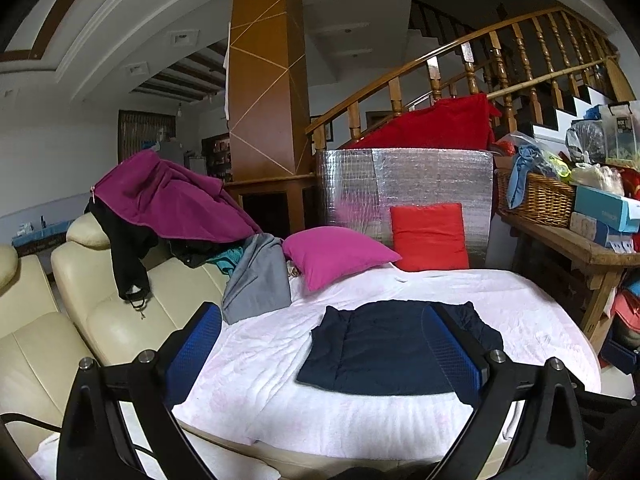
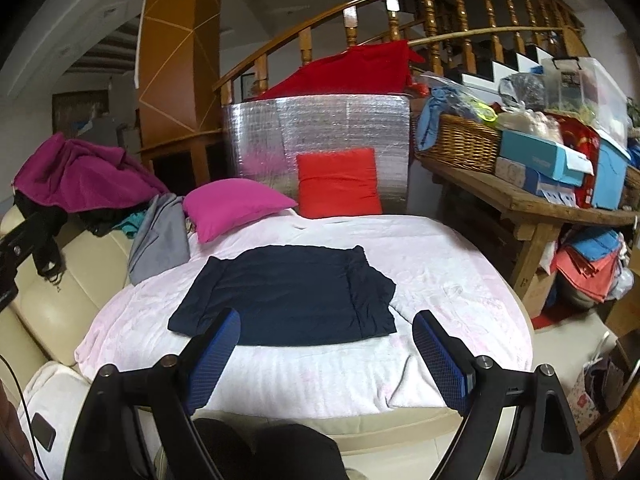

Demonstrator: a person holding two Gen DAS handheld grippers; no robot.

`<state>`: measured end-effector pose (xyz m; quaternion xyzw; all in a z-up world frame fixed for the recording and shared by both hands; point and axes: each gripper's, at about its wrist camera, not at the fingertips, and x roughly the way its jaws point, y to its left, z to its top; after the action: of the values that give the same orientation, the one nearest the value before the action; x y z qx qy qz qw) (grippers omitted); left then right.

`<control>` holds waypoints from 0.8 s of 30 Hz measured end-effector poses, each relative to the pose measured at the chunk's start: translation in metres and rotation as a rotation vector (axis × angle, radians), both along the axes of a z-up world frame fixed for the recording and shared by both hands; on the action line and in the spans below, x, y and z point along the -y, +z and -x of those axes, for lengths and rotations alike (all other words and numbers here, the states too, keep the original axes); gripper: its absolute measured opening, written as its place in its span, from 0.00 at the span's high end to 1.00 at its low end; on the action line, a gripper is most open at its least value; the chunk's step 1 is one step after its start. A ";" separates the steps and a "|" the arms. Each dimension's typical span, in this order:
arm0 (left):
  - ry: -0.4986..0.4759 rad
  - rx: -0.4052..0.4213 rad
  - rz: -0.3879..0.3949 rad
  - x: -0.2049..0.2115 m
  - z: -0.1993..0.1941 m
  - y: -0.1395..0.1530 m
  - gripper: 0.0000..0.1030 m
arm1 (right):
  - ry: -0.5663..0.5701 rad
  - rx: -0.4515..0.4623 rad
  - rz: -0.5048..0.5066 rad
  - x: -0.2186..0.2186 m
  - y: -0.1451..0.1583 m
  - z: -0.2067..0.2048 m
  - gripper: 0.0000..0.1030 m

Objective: Fold large clothes

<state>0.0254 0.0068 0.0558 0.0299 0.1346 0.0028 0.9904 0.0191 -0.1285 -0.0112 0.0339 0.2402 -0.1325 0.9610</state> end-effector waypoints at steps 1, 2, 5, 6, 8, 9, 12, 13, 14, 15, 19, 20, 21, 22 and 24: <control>0.001 -0.005 0.004 -0.001 -0.003 0.000 0.03 | 0.005 -0.005 0.001 -0.001 0.000 -0.003 0.12; 0.008 -0.009 0.009 -0.003 -0.007 0.000 0.03 | 0.009 -0.010 0.001 -0.003 0.000 -0.007 0.12; 0.024 -0.021 0.018 -0.005 -0.016 0.000 0.02 | 0.020 -0.017 0.001 -0.005 0.000 -0.016 0.12; 0.027 -0.028 0.020 -0.006 -0.020 0.000 0.02 | 0.023 -0.021 0.002 -0.005 0.000 -0.019 0.12; 0.034 -0.037 0.022 -0.006 -0.026 0.000 0.02 | 0.028 -0.024 0.001 -0.005 0.001 -0.026 0.12; 0.038 -0.040 0.022 -0.005 -0.030 0.000 0.02 | 0.030 -0.022 0.001 -0.004 0.001 -0.028 0.12; 0.043 -0.047 0.017 -0.002 -0.041 0.000 0.02 | 0.026 -0.019 0.006 0.000 0.004 -0.038 0.12; 0.047 -0.050 0.014 -0.002 -0.045 0.000 0.02 | 0.026 -0.020 0.001 0.002 0.004 -0.042 0.12; 0.048 -0.052 0.014 -0.001 -0.048 -0.001 0.02 | 0.025 -0.021 -0.006 0.005 0.004 -0.047 0.12; 0.047 -0.055 0.014 0.000 -0.052 -0.001 0.02 | 0.026 -0.025 -0.012 0.007 0.004 -0.053 0.12; 0.039 -0.063 0.013 0.006 -0.068 0.000 0.02 | 0.020 -0.039 -0.017 0.015 0.001 -0.070 0.12; 0.039 -0.061 0.010 0.008 -0.071 0.000 0.02 | 0.018 -0.041 -0.019 0.016 0.000 -0.073 0.12; 0.038 -0.059 0.009 0.010 -0.074 0.001 0.02 | 0.017 -0.042 -0.022 0.018 0.000 -0.077 0.12; 0.034 -0.059 0.009 0.010 -0.078 0.001 0.02 | 0.014 -0.042 -0.024 0.020 -0.001 -0.081 0.12; 0.025 -0.063 0.012 0.012 -0.084 0.001 0.02 | 0.010 -0.043 -0.026 0.023 -0.002 -0.086 0.12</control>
<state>0.1089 -0.0054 0.0565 0.0226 0.1661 0.0136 0.9858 0.1050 -0.1513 -0.0135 0.0424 0.2626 -0.1255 0.9558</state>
